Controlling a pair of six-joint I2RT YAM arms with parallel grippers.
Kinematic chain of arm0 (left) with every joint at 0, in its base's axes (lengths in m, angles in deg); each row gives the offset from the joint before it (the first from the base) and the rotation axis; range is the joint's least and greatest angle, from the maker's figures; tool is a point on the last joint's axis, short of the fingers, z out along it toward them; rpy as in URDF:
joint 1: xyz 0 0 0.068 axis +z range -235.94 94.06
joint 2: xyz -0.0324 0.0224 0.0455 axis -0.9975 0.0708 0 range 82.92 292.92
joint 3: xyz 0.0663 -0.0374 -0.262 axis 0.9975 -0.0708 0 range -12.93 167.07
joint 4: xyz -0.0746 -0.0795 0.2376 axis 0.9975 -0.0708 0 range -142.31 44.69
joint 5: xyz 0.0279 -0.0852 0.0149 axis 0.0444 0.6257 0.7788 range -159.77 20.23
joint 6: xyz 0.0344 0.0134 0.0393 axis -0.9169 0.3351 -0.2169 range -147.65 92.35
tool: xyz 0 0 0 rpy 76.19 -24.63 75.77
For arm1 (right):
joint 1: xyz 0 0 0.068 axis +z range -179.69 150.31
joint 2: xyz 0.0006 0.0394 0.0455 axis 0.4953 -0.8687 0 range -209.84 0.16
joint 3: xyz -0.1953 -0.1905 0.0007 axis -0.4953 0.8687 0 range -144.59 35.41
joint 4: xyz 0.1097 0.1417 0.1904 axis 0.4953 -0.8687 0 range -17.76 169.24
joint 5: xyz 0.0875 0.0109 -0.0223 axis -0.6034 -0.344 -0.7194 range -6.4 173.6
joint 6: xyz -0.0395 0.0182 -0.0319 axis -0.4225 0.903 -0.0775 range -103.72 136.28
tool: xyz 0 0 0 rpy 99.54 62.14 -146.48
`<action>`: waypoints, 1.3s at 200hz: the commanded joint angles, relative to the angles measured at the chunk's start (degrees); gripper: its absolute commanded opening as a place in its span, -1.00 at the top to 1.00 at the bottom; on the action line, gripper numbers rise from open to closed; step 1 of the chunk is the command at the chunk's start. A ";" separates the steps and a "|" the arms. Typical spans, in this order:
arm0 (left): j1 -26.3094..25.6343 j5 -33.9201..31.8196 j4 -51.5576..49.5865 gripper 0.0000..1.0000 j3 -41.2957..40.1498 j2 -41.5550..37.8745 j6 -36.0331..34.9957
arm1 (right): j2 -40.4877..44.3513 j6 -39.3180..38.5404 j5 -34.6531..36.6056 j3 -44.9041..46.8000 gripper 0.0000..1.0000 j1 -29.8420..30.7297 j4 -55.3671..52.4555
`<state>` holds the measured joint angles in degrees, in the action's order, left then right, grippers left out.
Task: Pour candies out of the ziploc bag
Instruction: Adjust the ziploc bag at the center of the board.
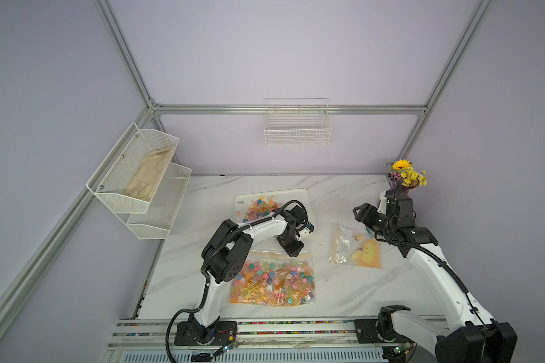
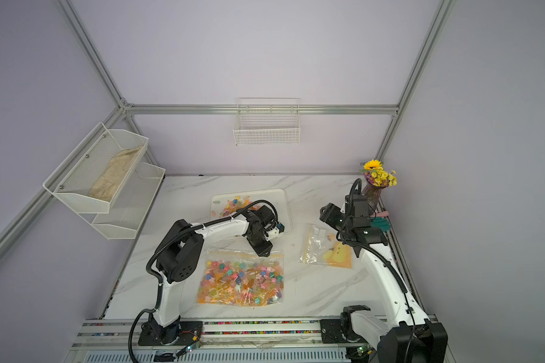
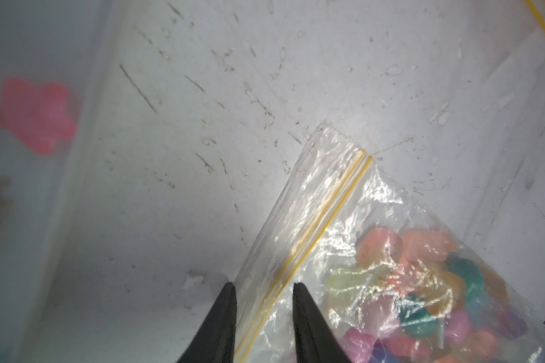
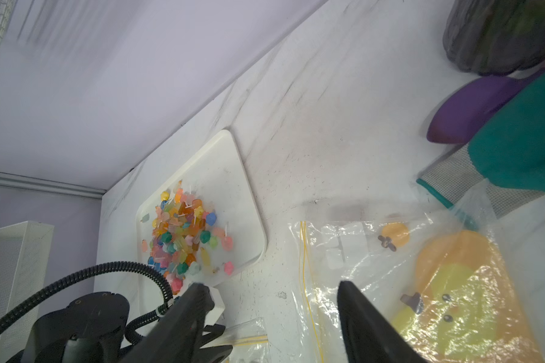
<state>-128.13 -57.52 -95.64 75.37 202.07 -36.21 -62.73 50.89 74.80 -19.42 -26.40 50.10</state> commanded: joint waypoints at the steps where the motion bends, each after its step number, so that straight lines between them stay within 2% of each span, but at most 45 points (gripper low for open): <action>1: -0.34 1.19 -0.65 0.42 0.00 -2.43 -1.99 | -0.33 -0.77 0.97 -0.87 -0.37 0.14 0.49; 40: -0.34 1.24 -0.65 0.58 -0.66 -2.76 -1.96 | -0.32 -0.78 1.32 -0.92 -0.36 0.13 0.23; 59: -0.31 1.50 -0.64 0.76 -0.49 -2.74 -1.81 | 0.05 -0.75 1.49 -0.82 -0.36 0.13 0.09; 84: -0.34 2.43 -0.65 0.88 -0.23 -2.85 -1.65 | 0.63 -0.60 1.82 -0.54 -0.36 0.15 -0.19; 94: -0.32 2.66 -0.65 1.00 -0.22 -3.08 -1.71 | 0.85 -0.52 1.96 -0.56 -0.36 0.12 -0.50; 128: -0.28 3.77 -0.40 1.00 -0.40 -4.60 -1.20 | 2.06 0.48 2.69 -0.65 -0.34 0.14 -3.65; 157: -0.34 4.64 1.33 1.00 -1.62 -6.02 0.74 | 3.86 3.92 -1.81 2.22 -0.31 2.08 -6.25; 182: -0.25 5.78 3.93 1.00 -3.59 -6.97 2.98 | 5.37 7.56 -4.45 6.60 -0.30 8.08 -6.78; 216: 0.05 6.91 7.87 1.00 -6.69 -8.73 6.77 | 6.63 11.23 -5.94 11.16 -0.40 17.63 -5.18; 260: 0.66 6.36 11.78 1.00 -11.16 -11.98 11.20 | 5.00 18.06 -3.55 14.76 -0.42 32.28 -3.41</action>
<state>-127.96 -52.42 -87.75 67.37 194.27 -28.54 -57.51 63.15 70.08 -6.48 -0.52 45.35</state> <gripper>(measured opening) 0.047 0.707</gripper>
